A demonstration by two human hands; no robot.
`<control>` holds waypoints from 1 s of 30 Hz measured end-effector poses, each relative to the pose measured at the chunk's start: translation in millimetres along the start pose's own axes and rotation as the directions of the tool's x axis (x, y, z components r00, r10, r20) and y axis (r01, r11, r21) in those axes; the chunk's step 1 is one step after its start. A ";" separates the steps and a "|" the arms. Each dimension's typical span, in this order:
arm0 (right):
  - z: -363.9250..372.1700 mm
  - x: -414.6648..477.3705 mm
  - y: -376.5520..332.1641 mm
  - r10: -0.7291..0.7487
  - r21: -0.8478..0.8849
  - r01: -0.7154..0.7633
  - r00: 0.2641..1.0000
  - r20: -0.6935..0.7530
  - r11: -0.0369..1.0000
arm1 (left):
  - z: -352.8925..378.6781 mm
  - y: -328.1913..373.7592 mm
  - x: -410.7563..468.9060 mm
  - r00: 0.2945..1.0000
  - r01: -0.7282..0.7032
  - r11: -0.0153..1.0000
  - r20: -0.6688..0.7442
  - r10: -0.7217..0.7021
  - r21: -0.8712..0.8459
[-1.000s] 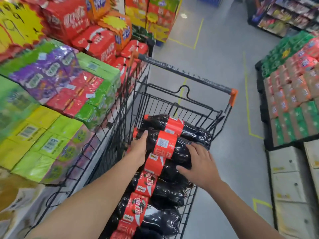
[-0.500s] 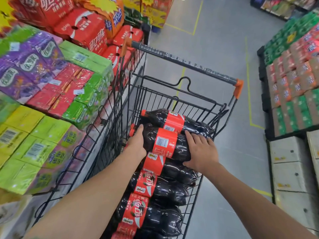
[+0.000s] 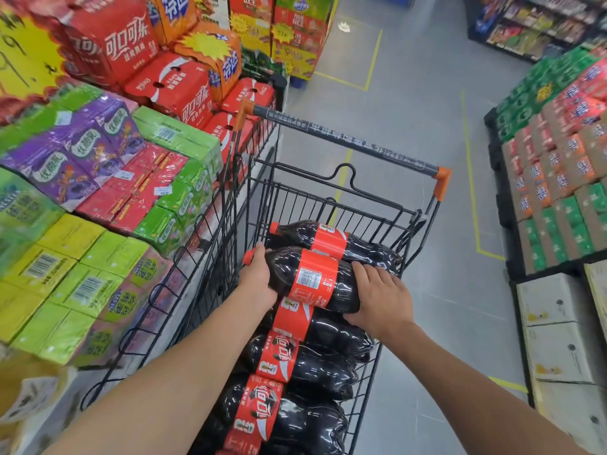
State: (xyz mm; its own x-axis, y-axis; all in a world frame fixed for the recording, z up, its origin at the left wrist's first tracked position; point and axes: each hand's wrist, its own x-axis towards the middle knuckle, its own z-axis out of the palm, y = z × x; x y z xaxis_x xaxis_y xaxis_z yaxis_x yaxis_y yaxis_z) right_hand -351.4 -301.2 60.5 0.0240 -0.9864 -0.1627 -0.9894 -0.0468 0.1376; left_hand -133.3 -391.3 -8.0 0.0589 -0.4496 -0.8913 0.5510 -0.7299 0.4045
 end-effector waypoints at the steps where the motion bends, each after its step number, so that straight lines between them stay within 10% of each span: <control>1: -6.1 -2.0 0.0 -0.001 0.000 0.001 1.000 -0.014 1.000 | 0.3 3.4 -6.3 1.000 -0.015 1.000 0.010 0.015 -0.002; 18: -135.2 -56.8 1.4 -0.230 -0.021 0.236 0.914 -0.335 0.971 | -32.5 29.6 -166.1 0.926 -0.347 0.888 0.040 0.375 -0.300; 30: -184.5 -132.9 -70.8 -0.558 -0.097 0.587 0.688 -0.465 0.804 | -173.6 -20.4 -310.4 0.821 -0.560 0.647 -0.240 0.519 -0.517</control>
State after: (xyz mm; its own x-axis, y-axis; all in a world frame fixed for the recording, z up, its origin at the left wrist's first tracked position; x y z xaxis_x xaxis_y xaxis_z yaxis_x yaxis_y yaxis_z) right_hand -258.1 -195.9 252.6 0.6349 -0.7254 0.2658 -0.7676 -0.6314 0.1101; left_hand -18.3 -147.4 224.8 0.5338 -0.6241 -0.5706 0.7541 0.0460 0.6551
